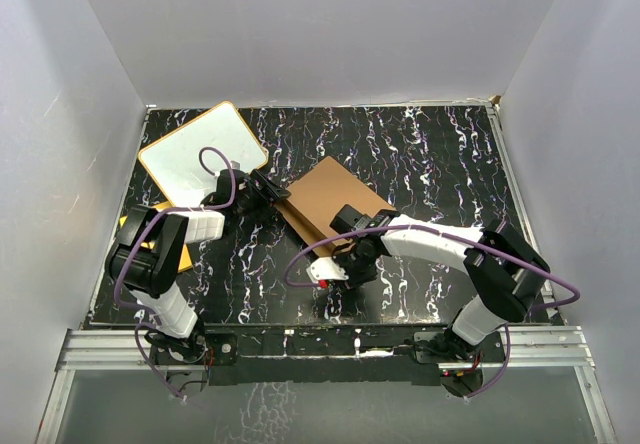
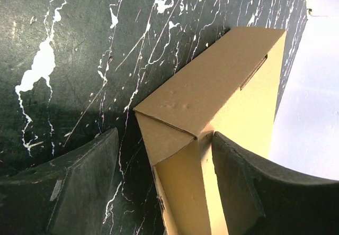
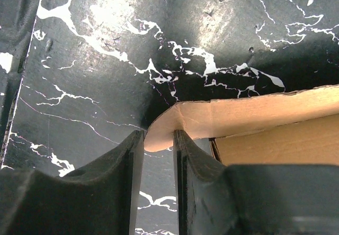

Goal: Fold the paper box

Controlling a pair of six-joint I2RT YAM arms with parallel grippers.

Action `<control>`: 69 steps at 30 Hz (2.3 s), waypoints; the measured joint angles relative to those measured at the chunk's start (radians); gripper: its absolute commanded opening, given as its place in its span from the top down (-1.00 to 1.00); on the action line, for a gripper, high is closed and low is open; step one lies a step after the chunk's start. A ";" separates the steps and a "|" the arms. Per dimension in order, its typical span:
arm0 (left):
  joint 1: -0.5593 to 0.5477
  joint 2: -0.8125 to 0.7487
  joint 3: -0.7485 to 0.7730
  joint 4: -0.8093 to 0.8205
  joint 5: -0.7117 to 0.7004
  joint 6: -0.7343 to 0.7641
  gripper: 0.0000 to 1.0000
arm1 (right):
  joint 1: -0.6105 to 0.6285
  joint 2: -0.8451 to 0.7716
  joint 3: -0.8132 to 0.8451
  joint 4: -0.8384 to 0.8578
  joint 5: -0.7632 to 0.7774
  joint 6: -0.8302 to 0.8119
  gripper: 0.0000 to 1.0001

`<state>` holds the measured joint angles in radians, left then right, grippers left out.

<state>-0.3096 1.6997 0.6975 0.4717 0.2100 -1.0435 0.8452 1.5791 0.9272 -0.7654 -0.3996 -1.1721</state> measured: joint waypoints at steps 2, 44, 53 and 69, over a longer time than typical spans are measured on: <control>0.001 0.004 0.000 0.006 0.003 0.000 -0.32 | 0.000 0.000 0.000 0.002 0.002 0.005 0.59; 0.020 0.033 -0.017 0.100 0.020 0.004 -0.30 | 0.086 0.014 0.090 0.079 0.132 0.151 0.82; 0.023 0.047 -0.016 0.126 0.021 0.005 -0.30 | 0.137 0.112 0.207 -0.021 0.151 0.117 0.83; 0.031 0.058 -0.017 0.148 0.058 0.029 -0.33 | 0.197 0.231 0.325 -0.125 0.184 0.026 0.83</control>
<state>-0.2783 1.7576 0.6804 0.6197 0.2684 -1.0149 1.0424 1.8099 1.2522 -0.8902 -0.2157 -1.1458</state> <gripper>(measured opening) 0.663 0.088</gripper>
